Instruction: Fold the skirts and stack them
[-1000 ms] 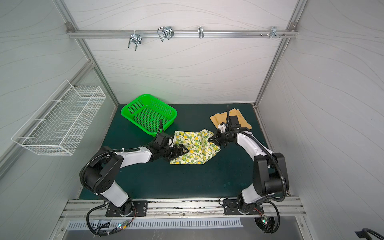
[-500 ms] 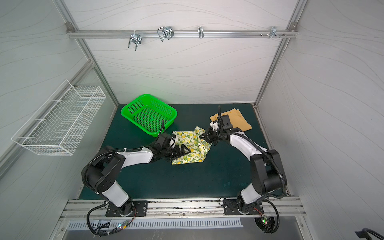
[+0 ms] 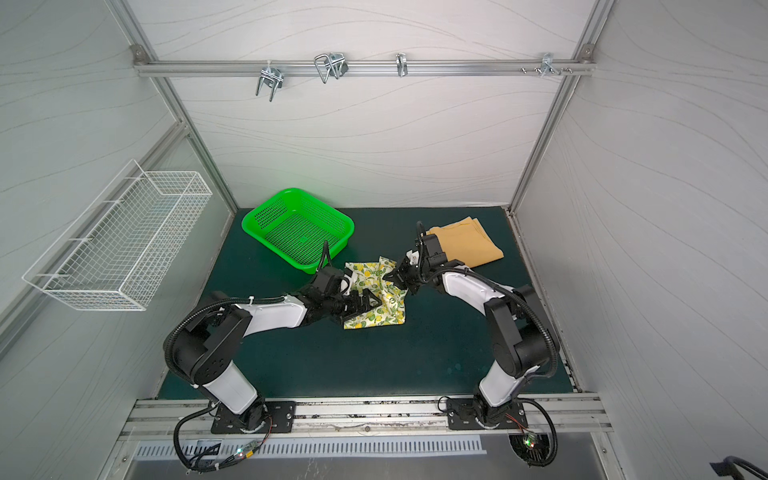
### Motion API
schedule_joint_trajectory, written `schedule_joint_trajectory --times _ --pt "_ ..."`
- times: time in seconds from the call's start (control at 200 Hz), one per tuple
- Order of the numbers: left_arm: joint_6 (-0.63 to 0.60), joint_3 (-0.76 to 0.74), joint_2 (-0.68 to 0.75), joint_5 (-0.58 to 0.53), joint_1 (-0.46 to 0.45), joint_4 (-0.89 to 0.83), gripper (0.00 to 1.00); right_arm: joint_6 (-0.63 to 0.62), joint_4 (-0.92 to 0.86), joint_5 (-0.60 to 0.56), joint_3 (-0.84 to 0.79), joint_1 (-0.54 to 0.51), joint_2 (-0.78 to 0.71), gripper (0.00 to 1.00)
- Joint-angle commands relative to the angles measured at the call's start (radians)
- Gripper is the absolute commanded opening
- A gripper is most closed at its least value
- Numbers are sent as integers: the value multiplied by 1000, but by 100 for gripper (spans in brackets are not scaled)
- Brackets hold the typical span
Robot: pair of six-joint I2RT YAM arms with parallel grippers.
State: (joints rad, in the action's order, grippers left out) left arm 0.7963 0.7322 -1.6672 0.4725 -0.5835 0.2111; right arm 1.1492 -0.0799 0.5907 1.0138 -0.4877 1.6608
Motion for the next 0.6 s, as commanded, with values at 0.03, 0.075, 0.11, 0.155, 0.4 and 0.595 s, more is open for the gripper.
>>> schedule_joint_trajectory --times 0.03,0.075,0.11,0.155,0.4,0.595 --pt "3 -19 -11 18 -10 -2 99 84 79 -18 18 -34 44 3" --pt "3 -20 -11 19 -9 -1 99 89 88 -22 21 -44 56 3" --pt "3 -20 -12 20 -10 2 99 91 90 -23 25 -50 66 3" --pt "3 -21 -10 22 -10 3 99 101 103 -26 27 -60 78 4" --pt "0 -22 -7 22 -9 1 99 130 135 -28 48 -96 131 4" --pt "0 -23 -7 22 -9 1 99 158 197 -19 31 -101 175 7"
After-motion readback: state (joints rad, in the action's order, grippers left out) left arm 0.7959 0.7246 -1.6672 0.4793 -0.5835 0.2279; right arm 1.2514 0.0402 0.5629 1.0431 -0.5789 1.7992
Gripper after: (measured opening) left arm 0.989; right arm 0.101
